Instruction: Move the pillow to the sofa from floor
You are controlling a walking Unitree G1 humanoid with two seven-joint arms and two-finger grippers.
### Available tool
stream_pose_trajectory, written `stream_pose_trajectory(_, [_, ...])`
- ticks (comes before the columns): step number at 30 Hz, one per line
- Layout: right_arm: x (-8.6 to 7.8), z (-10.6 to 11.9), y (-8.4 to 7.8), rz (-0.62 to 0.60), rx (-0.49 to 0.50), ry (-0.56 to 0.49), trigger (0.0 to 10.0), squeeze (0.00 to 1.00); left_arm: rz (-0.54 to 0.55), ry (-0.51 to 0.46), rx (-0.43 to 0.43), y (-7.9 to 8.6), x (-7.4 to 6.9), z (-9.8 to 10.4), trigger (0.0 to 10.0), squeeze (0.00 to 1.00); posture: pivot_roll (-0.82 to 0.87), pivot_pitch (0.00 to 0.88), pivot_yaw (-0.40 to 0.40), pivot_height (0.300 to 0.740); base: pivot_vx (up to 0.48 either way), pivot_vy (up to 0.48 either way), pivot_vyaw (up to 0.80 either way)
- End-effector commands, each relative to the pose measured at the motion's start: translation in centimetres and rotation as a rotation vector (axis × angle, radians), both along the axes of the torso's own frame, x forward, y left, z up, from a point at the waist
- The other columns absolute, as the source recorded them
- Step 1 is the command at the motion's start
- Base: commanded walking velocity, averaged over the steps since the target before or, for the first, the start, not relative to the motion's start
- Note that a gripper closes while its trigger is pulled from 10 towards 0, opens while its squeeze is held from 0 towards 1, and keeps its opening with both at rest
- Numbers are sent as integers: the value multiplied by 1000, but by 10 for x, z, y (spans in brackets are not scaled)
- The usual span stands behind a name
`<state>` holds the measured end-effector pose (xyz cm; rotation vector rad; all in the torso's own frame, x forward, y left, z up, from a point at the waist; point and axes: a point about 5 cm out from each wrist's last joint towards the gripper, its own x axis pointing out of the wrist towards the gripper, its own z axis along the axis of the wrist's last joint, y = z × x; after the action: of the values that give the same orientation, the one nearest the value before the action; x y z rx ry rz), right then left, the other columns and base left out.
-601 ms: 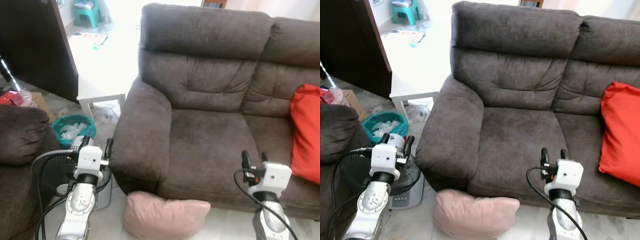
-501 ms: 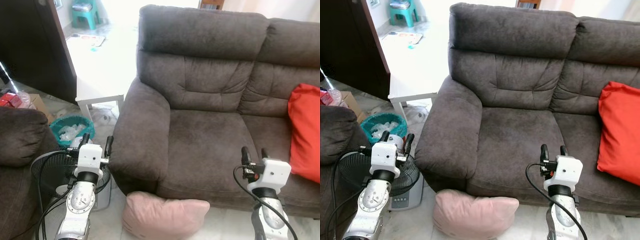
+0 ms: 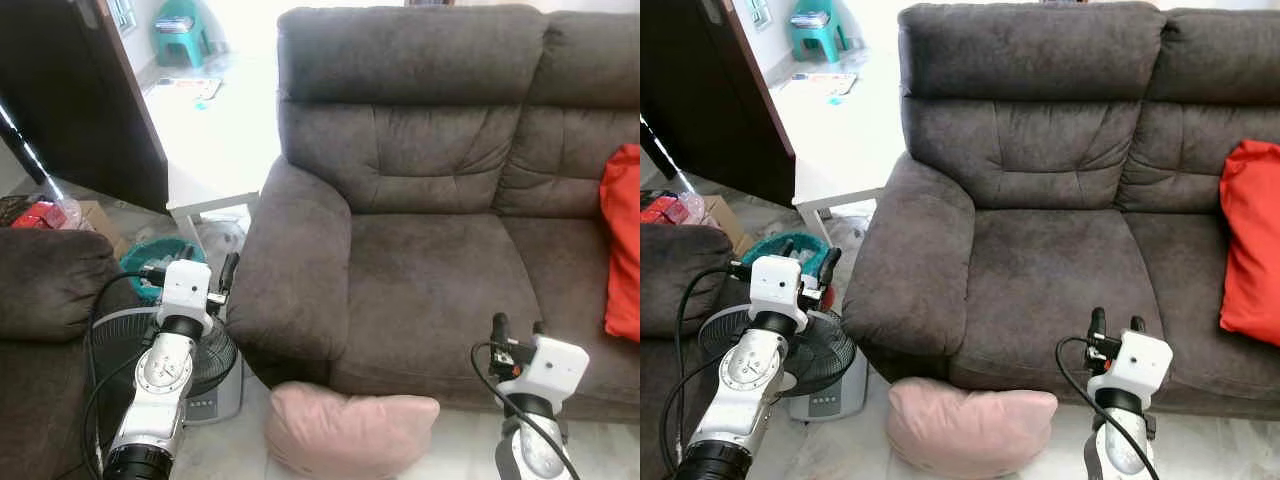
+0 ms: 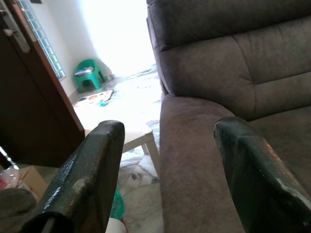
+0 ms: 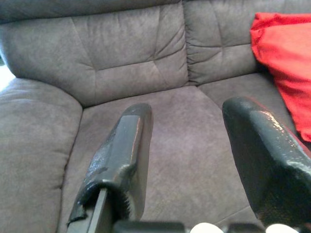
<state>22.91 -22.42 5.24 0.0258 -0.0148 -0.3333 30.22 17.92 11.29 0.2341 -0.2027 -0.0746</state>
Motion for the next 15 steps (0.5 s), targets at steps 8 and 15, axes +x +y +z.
stream_pose_trajectory(8, [-16,13,-12,-53,-30,-29,10000,0,-74,54,-21,-15,-2,-9,10000,0,-87,0,108,740,0,0,0])
stream_pose_trajectory(15, [-1,23,-9,-40,-39,-63,10000,0,-63,47,-33,-9,6,0,10000,0,-83,0,96,740,0,0,0])
